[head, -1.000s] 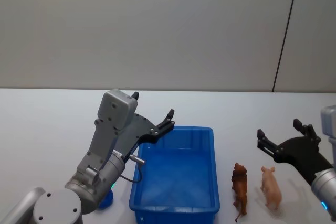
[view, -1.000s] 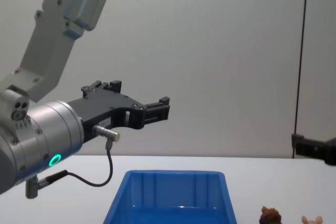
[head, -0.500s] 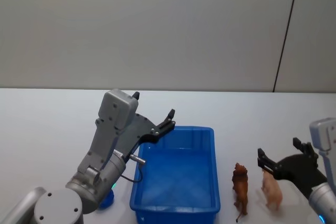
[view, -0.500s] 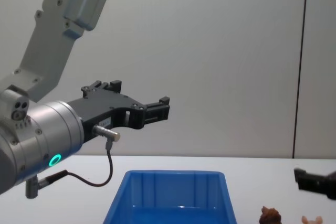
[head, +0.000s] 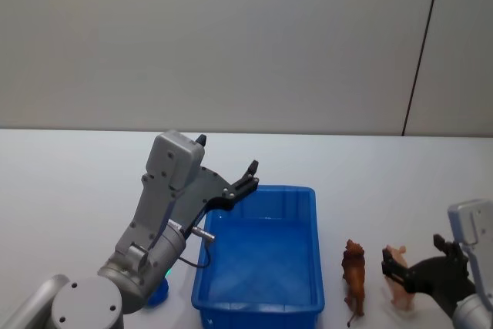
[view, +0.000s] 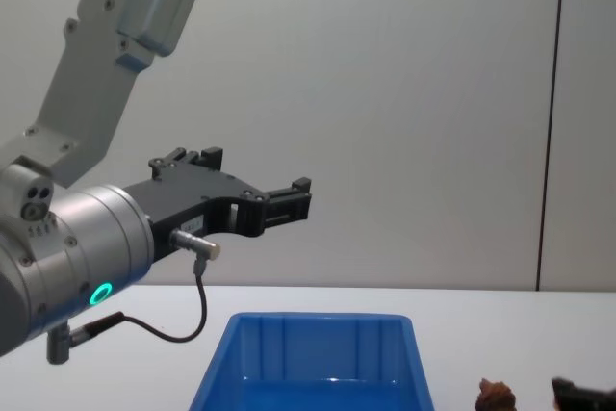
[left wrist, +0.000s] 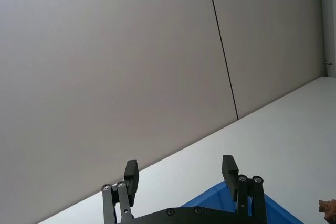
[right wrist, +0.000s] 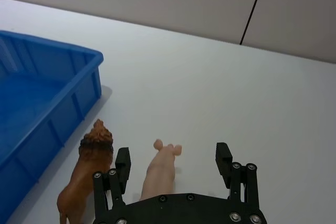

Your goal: Pick up the two dolls from the table and place them into the box.

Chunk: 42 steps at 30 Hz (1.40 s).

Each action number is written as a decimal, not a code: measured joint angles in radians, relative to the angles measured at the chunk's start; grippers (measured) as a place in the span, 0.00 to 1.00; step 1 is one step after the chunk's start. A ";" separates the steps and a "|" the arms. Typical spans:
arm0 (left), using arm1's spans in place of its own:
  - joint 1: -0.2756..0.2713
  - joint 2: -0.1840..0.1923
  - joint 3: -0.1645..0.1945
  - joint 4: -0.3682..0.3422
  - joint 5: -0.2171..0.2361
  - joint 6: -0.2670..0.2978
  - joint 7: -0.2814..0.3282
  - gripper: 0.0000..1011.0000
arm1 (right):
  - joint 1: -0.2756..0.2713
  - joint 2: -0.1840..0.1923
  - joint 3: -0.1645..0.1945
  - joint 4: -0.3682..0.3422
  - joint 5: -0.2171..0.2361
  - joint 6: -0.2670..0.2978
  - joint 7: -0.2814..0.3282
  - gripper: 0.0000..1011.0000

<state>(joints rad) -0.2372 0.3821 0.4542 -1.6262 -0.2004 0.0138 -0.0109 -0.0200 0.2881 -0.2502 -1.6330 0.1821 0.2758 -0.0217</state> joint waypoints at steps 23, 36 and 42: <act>0.000 0.000 0.000 0.000 0.000 0.000 0.000 0.99 | -0.008 -0.034 -0.018 0.081 -0.012 -0.012 -0.008 0.95; 0.000 0.000 0.000 0.000 0.000 0.000 0.000 0.99 | -0.003 -0.054 -0.025 0.112 -0.016 -0.003 -0.016 0.58; 0.000 0.000 0.000 0.000 0.000 0.000 0.000 0.99 | -0.006 -0.057 -0.025 0.114 -0.015 0.001 -0.024 0.42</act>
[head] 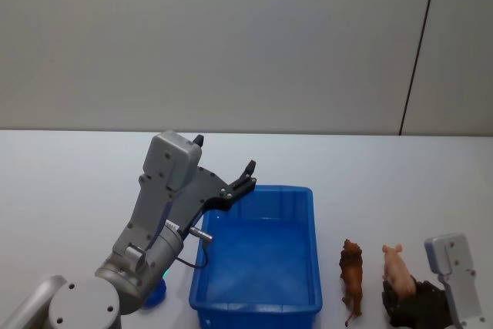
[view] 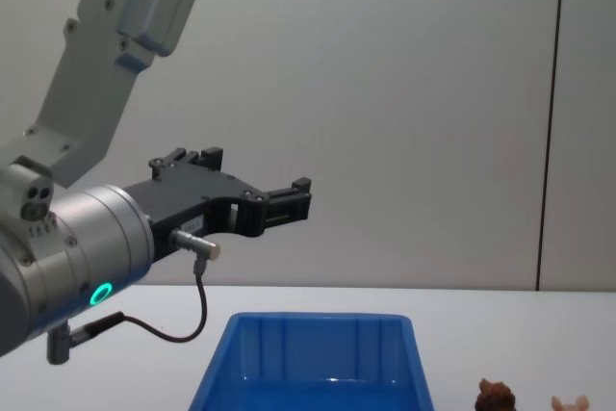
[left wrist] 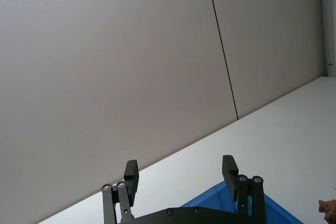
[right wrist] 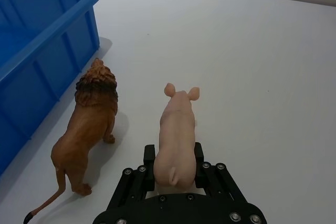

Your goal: Pick up the two dolls from the table and place them into the box.

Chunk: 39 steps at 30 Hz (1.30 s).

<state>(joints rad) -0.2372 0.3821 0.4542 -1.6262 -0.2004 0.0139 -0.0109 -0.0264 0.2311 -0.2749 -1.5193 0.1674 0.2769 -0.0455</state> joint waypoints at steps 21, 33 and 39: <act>0.000 0.000 0.000 0.000 0.000 0.000 0.000 0.99 | -0.027 0.019 0.018 -0.098 -0.035 -0.087 -0.021 0.38; 0.000 0.000 0.000 0.000 0.000 0.000 0.000 0.99 | -0.006 0.027 0.028 -0.148 -0.037 -0.138 0.073 0.38; 0.000 0.000 0.000 0.000 0.000 0.000 0.000 0.99 | 0.019 0.022 0.027 -0.151 -0.030 -0.143 0.151 0.38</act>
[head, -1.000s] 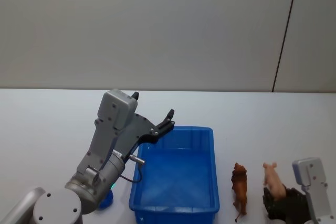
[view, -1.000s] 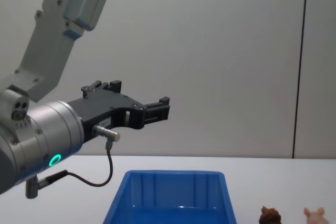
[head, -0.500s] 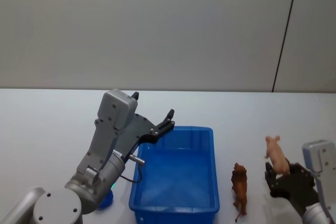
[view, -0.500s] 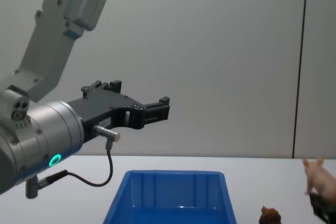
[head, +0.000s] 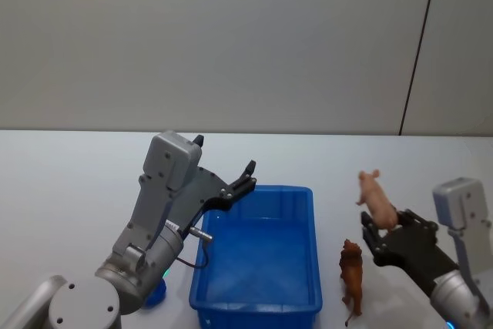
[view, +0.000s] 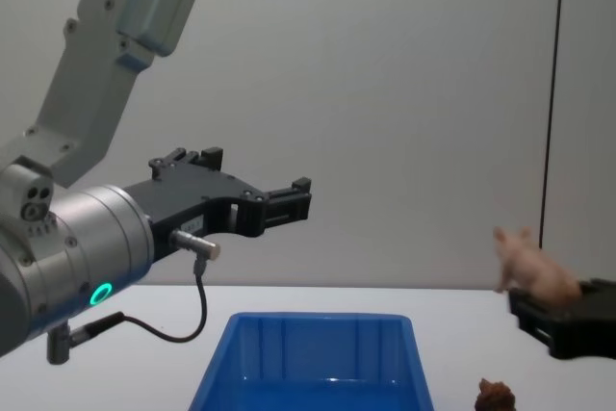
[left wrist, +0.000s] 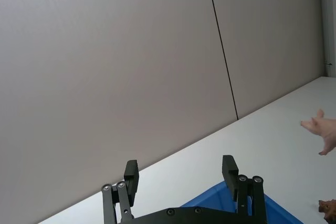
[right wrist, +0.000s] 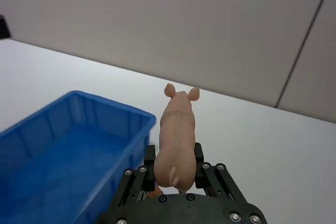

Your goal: Pick up the two dolls from the table and place them into the box.

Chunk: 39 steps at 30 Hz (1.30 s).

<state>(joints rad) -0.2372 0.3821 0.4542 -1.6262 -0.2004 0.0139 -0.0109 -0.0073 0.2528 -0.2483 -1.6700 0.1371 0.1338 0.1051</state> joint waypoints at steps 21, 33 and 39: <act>0.000 0.000 0.000 0.000 0.000 0.000 0.000 0.99 | 0.131 -0.088 -0.071 0.127 -0.029 0.063 0.297 0.38; 0.000 0.000 0.000 0.000 0.000 0.000 0.000 0.99 | 0.200 -0.145 -0.111 0.224 -0.065 0.102 0.365 0.71; 0.000 0.000 0.000 0.000 0.000 0.000 0.000 0.99 | 0.205 -0.148 -0.113 0.229 -0.073 0.109 0.345 0.88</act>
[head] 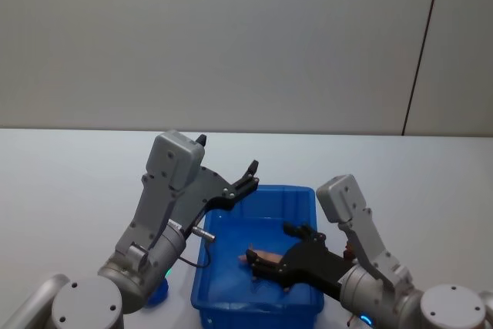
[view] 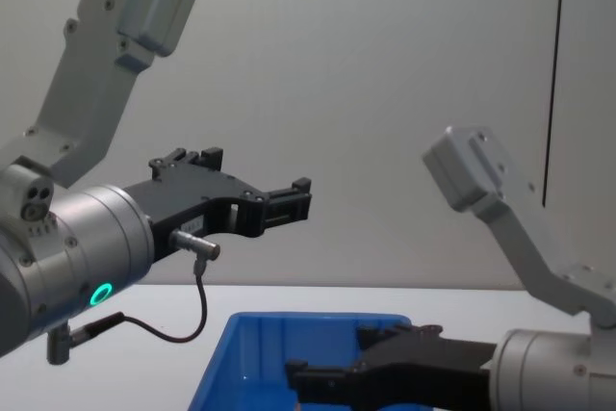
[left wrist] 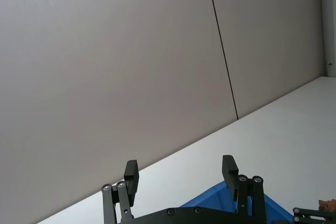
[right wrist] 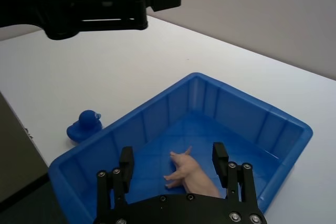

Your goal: Pick up the two dolls from the table and place them into the box.

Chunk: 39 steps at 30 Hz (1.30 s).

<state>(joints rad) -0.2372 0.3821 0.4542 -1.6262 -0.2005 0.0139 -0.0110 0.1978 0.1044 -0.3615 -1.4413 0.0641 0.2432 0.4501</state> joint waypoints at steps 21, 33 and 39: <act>0.000 0.000 0.000 0.000 0.000 0.000 0.000 0.99 | -0.116 0.076 0.036 -0.163 0.005 0.004 -0.244 0.99; 0.000 0.000 0.000 0.000 0.000 0.000 0.000 0.99 | -0.204 0.116 0.052 -0.256 0.007 0.028 -0.390 0.99; 0.000 0.000 0.000 0.000 0.000 0.000 0.000 0.99 | -0.234 0.121 0.053 -0.279 0.006 0.049 -0.438 0.99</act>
<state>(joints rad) -0.2372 0.3821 0.4542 -1.6262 -0.2004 0.0139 -0.0110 -0.0360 0.2251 -0.3088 -1.7199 0.0703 0.2926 0.0116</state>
